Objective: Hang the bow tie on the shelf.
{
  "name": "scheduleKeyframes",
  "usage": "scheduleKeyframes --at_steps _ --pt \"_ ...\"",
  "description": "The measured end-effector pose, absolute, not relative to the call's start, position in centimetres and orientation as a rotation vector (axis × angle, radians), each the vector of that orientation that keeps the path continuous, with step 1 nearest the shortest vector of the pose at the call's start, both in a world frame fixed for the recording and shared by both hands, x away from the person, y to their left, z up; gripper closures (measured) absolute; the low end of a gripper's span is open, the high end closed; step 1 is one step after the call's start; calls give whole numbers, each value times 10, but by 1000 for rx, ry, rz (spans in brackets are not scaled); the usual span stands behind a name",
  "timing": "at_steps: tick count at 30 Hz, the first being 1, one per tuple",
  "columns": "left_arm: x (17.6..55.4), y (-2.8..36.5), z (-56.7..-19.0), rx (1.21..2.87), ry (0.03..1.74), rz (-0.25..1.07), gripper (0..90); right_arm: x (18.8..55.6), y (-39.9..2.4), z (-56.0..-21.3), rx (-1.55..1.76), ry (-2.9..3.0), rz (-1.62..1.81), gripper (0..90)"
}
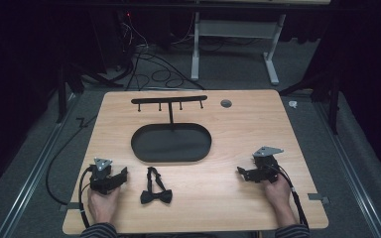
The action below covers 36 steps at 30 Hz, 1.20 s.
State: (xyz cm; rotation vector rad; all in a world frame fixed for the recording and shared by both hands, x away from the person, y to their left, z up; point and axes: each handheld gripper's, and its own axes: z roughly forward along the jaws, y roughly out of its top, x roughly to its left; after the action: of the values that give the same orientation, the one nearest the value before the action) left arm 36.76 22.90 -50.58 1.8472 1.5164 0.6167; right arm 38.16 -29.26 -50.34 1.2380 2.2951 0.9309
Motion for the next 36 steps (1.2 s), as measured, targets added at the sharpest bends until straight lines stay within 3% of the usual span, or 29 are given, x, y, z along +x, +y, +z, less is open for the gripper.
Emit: scheduleKeyframes --at_steps 23,36 --pt "353 206 -469 1866 1379 494 417 382 -293 -503 1238 2295 931 143" --pt "346 179 -471 1937 1315 413 413 382 -293 -503 1239 2295 931 143"
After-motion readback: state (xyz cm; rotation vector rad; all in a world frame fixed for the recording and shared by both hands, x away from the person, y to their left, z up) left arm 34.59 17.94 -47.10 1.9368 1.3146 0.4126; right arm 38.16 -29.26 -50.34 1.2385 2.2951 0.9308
